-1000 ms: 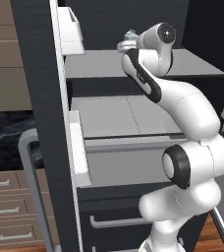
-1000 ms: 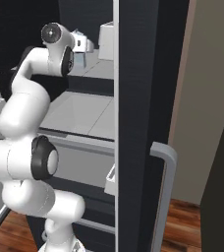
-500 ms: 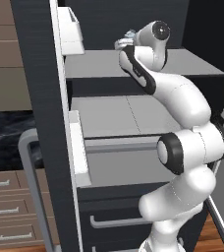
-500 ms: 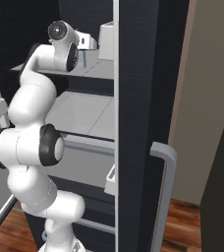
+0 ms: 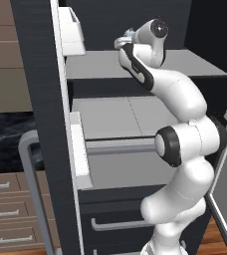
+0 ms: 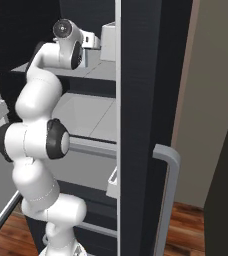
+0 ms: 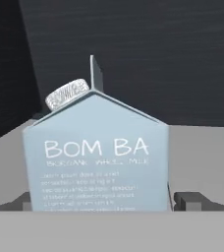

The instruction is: Take a sugar cube from the saucer and place it inside the coffee. Then, grab milk from the fridge and place it next to the coffee on the counter to sweeten the coffee.

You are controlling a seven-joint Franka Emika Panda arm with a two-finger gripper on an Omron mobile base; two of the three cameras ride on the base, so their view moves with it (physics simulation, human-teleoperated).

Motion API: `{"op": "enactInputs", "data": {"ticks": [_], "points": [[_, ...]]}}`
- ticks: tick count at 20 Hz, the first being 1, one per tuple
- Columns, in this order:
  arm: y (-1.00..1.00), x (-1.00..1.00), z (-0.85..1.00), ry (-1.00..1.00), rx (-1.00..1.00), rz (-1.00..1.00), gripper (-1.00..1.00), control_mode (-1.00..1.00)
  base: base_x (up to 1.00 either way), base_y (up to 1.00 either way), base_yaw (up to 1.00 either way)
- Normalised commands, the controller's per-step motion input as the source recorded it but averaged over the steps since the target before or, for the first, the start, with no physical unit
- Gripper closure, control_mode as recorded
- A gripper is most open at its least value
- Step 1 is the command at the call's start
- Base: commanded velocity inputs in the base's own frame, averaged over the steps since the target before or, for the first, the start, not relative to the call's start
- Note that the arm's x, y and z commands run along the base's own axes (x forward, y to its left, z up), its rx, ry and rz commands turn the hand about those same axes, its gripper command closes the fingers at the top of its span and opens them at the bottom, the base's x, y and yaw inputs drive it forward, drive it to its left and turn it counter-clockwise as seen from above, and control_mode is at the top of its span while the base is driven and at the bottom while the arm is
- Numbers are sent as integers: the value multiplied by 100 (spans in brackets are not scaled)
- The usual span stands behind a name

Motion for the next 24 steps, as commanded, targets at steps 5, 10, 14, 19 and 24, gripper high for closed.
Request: {"op": "enactInputs", "data": {"ticks": [5, 10, 14, 19, 24], "points": [[1, 1, 0, 0, 0, 0, -100, -100, 0, 0, 0], [1, 0, 0, 0, 0, 0, 100, -100, 0, 0, 0], [0, 0, 0, 0, 0, 0, 100, -100, 0, 0, 0], [2, -15, 0, -1, 0, 0, 100, -100, 0, 0, 0], [6, -99, 1, -10, -3, 0, 100, -100, 0, 0, 0]]}}
